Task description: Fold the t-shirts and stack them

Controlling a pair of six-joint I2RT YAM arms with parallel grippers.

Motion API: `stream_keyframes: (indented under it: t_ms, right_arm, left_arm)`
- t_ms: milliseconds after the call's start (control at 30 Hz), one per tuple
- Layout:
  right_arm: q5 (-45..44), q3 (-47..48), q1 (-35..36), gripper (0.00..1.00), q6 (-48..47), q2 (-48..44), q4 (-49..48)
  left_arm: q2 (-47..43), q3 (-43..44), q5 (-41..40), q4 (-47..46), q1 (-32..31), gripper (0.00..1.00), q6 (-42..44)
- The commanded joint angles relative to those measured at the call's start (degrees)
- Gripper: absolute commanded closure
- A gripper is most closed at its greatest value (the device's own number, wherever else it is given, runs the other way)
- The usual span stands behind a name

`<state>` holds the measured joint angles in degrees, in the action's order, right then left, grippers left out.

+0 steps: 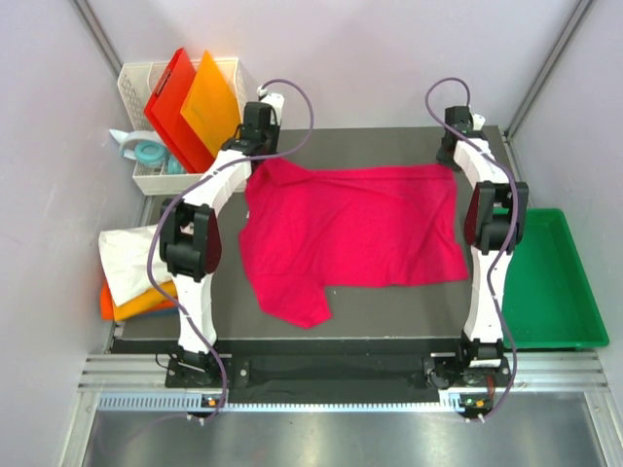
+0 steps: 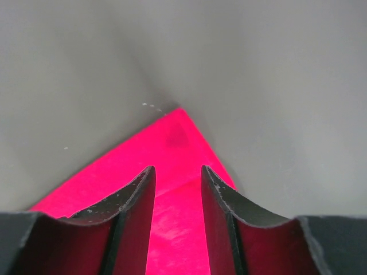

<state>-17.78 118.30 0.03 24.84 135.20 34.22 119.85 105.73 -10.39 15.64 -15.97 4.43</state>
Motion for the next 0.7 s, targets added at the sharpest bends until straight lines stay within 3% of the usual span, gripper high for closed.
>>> stream_keyframes:
  t_ms: [0, 667]
  right_arm:
    - [-0.6, 1.3, -1.9, 0.63, 1.1, -0.7, 0.1]
    - [1.1, -1.3, -2.5, 0.62, 1.4, 0.0, -0.1]
  left_arm:
    - [1.0, 2.5, -0.4, -1.3, -0.2, 1.00, 0.0]
    - [1.8, 2.7, 0.1, -1.4, -0.2, 1.00, -0.5]
